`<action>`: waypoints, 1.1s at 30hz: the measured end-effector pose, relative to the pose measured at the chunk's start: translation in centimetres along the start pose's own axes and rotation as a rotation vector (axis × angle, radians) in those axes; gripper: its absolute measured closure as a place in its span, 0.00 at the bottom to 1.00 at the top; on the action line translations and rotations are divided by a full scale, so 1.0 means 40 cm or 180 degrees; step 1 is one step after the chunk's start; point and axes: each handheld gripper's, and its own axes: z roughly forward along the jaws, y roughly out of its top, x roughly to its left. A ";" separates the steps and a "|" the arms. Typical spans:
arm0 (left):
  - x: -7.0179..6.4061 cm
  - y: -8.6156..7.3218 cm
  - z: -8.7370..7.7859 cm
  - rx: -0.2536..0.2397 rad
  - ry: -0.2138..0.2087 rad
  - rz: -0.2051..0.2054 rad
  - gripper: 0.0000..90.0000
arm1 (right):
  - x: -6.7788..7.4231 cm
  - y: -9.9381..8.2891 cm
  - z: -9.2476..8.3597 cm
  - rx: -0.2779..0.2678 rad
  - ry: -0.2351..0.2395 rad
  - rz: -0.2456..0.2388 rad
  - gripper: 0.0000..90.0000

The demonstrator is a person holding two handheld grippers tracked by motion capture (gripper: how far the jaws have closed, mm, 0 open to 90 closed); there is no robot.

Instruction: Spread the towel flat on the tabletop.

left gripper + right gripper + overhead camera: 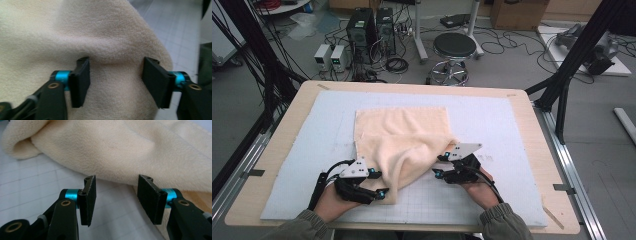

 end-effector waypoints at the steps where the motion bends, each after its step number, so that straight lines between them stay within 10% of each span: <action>1: 0.003 0.002 0.002 0.0029 0.0031 0.0011 0.62 | -0.002 0.004 0.011 -0.0009 -0.0010 0.0002 0.55; 4: 0.007 0.012 0.002 -0.0002 0.0065 -0.0046 0.81 | -0.014 0.024 0.050 -0.0052 -0.0045 0.0041 0.61; 10: 0.004 0.045 -0.025 -0.0187 0.0045 -0.0070 0.86 | -0.030 0.048 0.089 -0.0033 -0.0072 0.0063 0.99; 25: -0.046 0.165 -0.194 -0.0750 -0.0099 -0.0011 0.87 | 0.013 0.063 -0.207 -0.0459 -0.0137 0.0022 1.00; 29: 0.003 0.156 -0.193 -0.0724 0.0000 -0.0225 0.86 | 0.014 0.116 -0.213 -0.0454 -0.0183 -0.0067 1.00; 33: 0.095 0.121 -0.149 -0.0595 0.0295 -0.0513 0.85 | -0.045 0.148 -0.115 -0.0224 -0.0234 -0.0003 1.00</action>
